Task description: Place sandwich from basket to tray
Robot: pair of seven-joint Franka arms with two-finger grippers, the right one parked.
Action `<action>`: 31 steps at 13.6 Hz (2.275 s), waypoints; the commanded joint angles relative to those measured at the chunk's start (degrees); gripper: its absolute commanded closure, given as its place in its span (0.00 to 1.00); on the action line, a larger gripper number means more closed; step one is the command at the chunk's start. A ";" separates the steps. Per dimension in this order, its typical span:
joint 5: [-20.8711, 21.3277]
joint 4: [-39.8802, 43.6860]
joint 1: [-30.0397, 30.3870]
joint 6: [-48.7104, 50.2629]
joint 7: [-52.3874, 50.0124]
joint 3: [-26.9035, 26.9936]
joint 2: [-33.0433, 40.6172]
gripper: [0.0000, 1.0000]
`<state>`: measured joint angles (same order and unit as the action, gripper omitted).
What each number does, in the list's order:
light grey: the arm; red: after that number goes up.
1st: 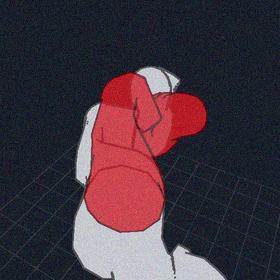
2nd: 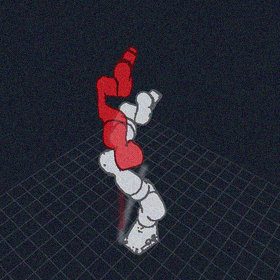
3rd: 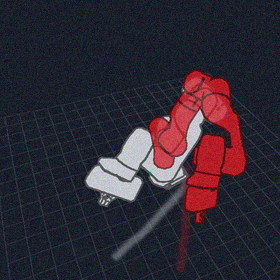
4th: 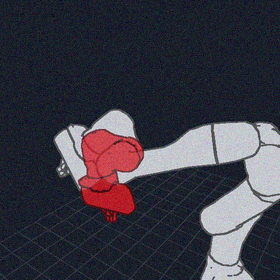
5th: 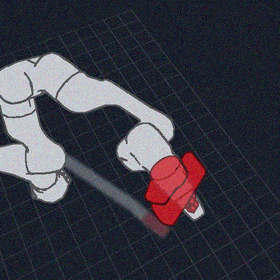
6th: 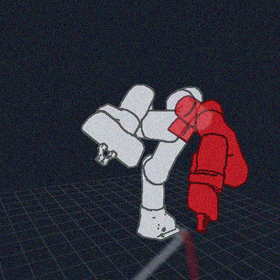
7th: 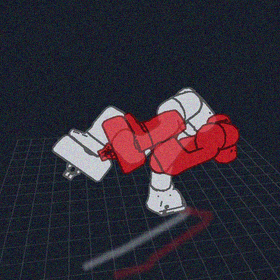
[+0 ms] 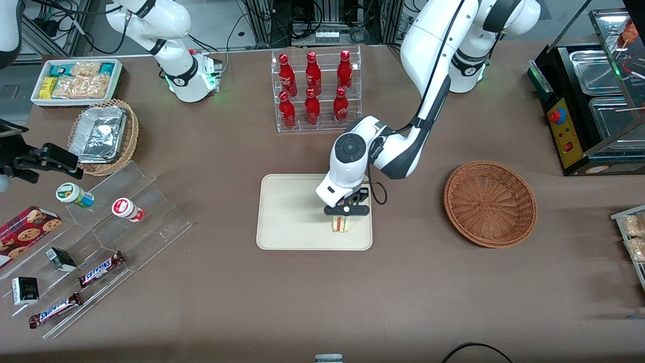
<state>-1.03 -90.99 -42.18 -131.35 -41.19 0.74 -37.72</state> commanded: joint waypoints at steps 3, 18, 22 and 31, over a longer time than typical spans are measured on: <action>0.06 0.28 0.87 17.41 0.05 0.84 12.73 0.00; -0.99 -7.16 27.75 48.12 35.71 1.01 47.37 0.00; -1.78 -11.74 35.66 47.86 42.13 1.02 51.16 0.00; -3.98 -9.82 39.64 48.29 42.77 0.84 49.15 0.00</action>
